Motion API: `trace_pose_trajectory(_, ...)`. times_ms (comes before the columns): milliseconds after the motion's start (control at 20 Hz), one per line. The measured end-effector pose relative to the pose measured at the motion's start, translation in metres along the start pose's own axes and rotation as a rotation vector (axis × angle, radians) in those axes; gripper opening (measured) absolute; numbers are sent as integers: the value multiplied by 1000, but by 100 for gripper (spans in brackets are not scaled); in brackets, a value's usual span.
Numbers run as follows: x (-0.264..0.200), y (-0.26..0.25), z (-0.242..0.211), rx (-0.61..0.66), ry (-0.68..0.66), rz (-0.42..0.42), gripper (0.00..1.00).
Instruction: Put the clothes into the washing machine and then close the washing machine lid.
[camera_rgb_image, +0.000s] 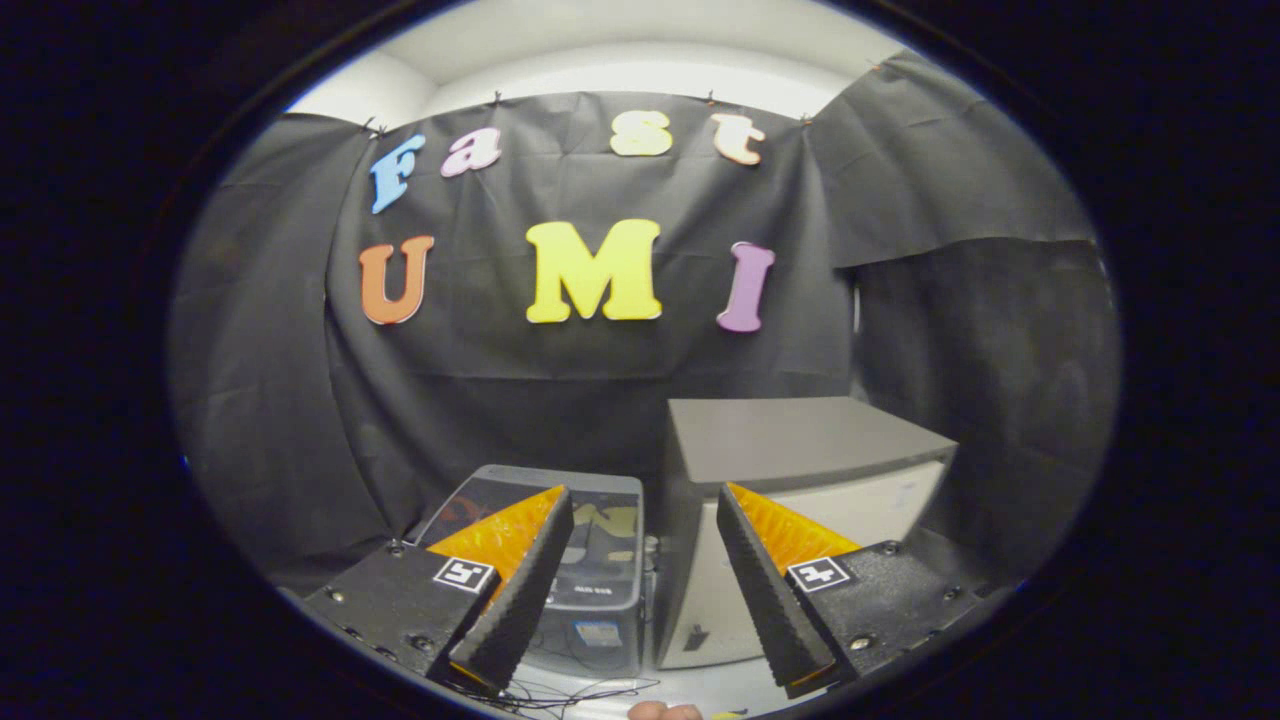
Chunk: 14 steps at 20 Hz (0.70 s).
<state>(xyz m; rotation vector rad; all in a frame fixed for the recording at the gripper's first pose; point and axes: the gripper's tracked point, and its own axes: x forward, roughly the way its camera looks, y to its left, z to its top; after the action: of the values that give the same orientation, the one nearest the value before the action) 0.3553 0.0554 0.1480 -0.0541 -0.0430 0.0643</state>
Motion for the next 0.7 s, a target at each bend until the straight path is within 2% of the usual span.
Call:
trace_pose_trajectory(200, -89, -45, -9, 11, -15, -59, 92)
trace_pose_trajectory(400, -154, -75, -26, 20, -11, -98, 92)
trace_pose_trajectory(500, -179, -86, -31, 22, -12, -84, 92)
trace_pose_trajectory(700, -196, -112, -40, -1, 7, -52, 92)
